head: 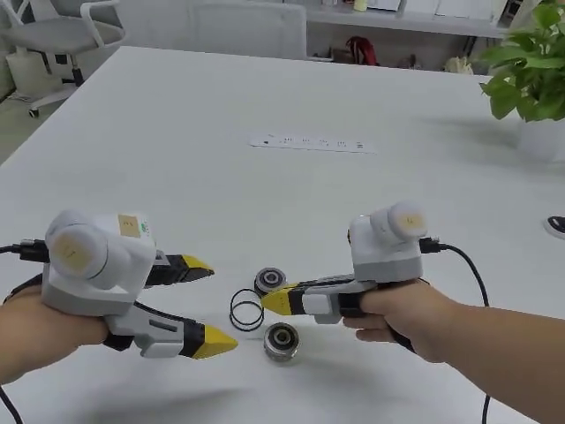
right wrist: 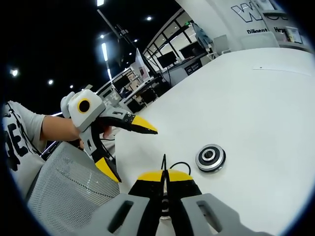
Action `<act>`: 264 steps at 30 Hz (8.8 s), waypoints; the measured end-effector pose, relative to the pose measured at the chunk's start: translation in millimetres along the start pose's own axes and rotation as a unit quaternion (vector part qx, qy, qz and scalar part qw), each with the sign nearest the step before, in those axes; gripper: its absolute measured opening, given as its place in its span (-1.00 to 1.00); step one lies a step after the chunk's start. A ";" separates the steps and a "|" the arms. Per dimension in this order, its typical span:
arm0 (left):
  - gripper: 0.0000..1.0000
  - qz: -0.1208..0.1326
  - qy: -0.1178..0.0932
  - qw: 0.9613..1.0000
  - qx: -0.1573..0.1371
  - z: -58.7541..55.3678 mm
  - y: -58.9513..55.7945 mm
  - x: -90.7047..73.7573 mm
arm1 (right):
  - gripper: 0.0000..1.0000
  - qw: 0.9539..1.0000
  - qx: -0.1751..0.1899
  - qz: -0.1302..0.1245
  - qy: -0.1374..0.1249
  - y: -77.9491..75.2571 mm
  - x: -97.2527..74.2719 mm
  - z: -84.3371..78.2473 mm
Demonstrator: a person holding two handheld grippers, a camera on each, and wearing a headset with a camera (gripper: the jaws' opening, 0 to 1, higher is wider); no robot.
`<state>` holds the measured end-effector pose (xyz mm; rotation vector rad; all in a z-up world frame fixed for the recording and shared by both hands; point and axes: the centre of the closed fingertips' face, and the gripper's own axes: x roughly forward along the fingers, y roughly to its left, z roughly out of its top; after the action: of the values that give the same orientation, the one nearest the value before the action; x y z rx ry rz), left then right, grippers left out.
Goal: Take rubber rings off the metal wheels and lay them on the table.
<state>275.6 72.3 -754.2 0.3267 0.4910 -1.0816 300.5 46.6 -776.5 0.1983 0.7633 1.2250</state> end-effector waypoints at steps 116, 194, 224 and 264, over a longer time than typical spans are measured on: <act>0.15 0.005 0.007 1.000 -0.021 11.0 44.6 31.4 | -0.44 0.973 -0.205 -0.097 0.041 -51.7 -17.5 7.4; -0.73 -0.005 0.038 0.999 -0.006 9.1 47.1 88.1 | -0.34 0.979 -0.178 -0.099 0.028 -59.1 5.0 7.9; -0.74 -0.001 0.033 0.999 -0.016 9.3 46.8 86.8 | -0.62 0.979 -0.176 -0.096 0.028 -62.2 -1.0 3.6; -0.76 0.016 0.039 0.999 -0.015 9.6 47.1 86.8 | -1.00 0.993 -0.067 -0.097 -0.024 -73.2 -16.7 11.0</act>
<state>353.0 22.6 -791.4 0.3495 0.5698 -1.0318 361.7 8.3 -799.8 0.0411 0.6402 1.0788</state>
